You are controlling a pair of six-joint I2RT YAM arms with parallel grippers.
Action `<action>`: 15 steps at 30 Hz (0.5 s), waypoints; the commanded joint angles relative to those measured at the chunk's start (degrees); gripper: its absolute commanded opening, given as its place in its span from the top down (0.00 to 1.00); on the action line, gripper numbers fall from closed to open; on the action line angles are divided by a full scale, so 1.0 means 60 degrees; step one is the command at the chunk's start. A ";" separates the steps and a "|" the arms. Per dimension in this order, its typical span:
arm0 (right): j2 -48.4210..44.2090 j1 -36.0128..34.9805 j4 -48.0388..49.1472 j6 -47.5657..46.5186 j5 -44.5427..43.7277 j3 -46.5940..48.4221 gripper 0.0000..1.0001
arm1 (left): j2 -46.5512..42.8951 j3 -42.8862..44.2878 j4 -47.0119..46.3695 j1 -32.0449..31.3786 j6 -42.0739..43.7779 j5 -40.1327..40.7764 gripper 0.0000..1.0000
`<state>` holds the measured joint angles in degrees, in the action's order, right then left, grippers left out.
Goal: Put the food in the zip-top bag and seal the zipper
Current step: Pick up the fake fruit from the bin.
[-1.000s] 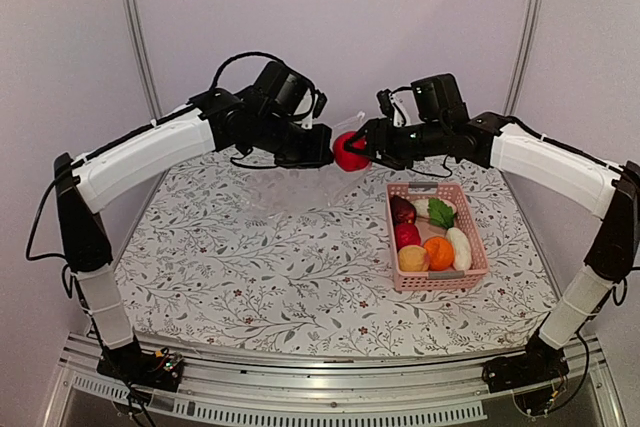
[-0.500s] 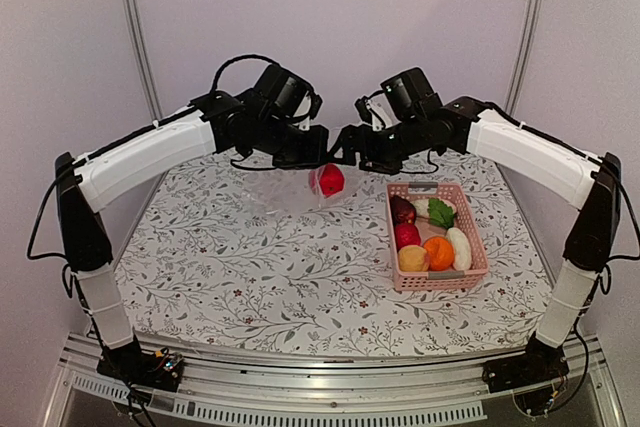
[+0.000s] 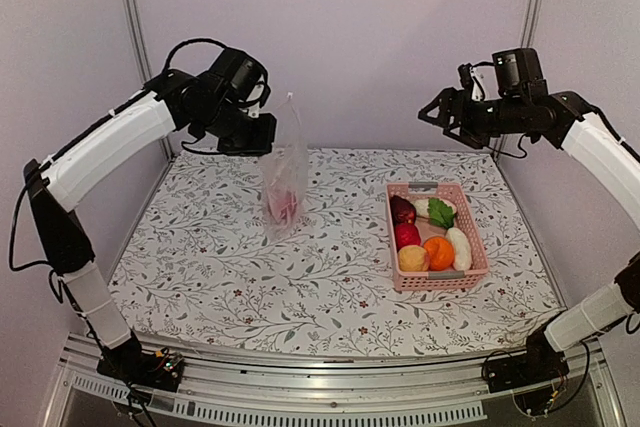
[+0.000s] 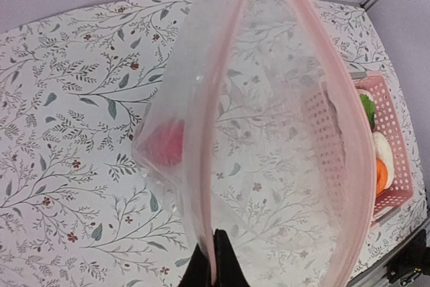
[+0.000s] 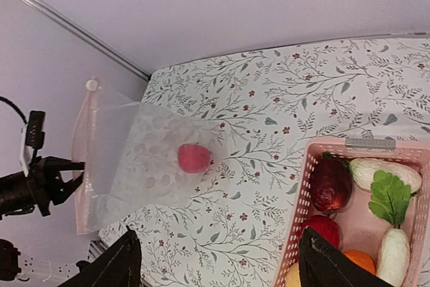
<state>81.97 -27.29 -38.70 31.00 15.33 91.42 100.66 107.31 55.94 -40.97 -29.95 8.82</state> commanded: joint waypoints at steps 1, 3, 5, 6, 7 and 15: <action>-0.0192 0.0659 -0.0578 -0.0675 -0.0556 -0.1566 0.23 | -0.0593 0.0772 0.1613 0.0132 0.0610 0.0464 1.00; -0.0216 0.0762 -0.0805 -0.0989 -0.0817 -0.1933 0.26 | -0.0597 0.0823 0.1700 0.0134 0.0678 -0.0100 1.00; -0.0141 0.0782 -0.0985 -0.1236 -0.0888 -0.2300 0.28 | -0.0455 0.0705 0.1613 0.0089 0.0530 -0.0745 1.00; -0.0087 0.0800 -0.1103 -0.1340 -0.0855 -0.2446 0.28 | -0.0380 0.0593 0.1504 0.0024 0.0423 -0.0942 1.00; 0.0022 0.0805 -0.1247 -0.1424 -0.0808 -0.2581 0.29 | -0.0295 0.0489 0.1370 -0.0059 0.0366 -0.1113 1.00; 0.0478 0.0939 -0.2624 -0.1992 -0.1250 -0.3658 0.27 | 0.0419 0.0027 0.0112 -0.0378 -0.0175 -0.2078 1.00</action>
<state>84.42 -22.59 -49.41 21.87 10.07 73.84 100.68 109.16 60.60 -42.28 -29.17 1.50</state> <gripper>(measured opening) 0.734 0.004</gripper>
